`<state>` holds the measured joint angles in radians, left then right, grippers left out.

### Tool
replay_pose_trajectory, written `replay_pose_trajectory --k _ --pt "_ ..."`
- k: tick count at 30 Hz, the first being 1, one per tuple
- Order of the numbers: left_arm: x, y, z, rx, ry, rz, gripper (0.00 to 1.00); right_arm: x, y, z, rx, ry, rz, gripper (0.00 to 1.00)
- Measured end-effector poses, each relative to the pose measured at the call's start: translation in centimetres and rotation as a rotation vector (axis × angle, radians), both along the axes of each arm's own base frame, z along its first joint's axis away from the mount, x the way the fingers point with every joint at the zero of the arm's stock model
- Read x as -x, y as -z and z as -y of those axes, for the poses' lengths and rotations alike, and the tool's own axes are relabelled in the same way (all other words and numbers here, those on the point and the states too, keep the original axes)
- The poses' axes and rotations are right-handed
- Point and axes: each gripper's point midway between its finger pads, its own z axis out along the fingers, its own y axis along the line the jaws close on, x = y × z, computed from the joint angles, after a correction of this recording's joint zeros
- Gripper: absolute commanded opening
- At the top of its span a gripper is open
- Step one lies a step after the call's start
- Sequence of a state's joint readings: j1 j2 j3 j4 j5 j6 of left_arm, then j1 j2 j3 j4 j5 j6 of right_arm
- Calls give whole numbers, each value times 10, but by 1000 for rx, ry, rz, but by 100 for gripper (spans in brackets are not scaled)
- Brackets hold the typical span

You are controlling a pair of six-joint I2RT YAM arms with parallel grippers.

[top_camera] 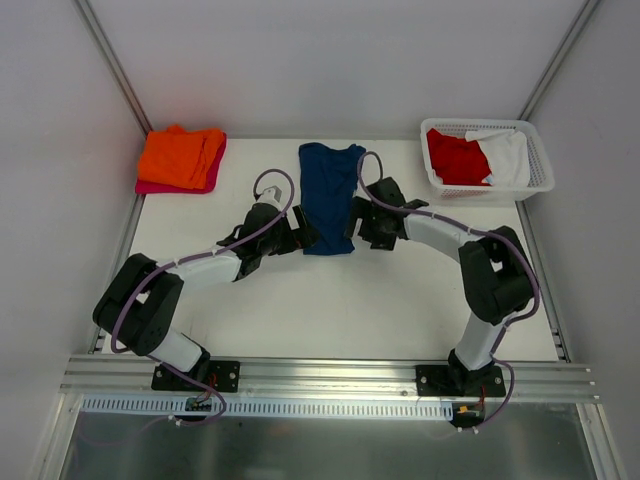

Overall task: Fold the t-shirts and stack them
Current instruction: Grab one side of the 2/3 rectangular tshirt with both arms

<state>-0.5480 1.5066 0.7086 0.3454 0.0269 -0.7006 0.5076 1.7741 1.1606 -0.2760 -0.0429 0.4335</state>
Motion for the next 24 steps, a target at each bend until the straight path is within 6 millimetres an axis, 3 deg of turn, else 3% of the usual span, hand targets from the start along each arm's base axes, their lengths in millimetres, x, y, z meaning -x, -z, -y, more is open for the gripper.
replay_pose_trajectory --k 5,9,24 --pt "0 3 2 13 0 -6 99 10 20 -26 -3 -45 -23 90" --pt "4 8 2 18 5 -17 99 5 18 -40 -35 -54 -5 90" --pt "7 13 0 13 5 -24 99 4 18 -39 -57 -32 29 87"
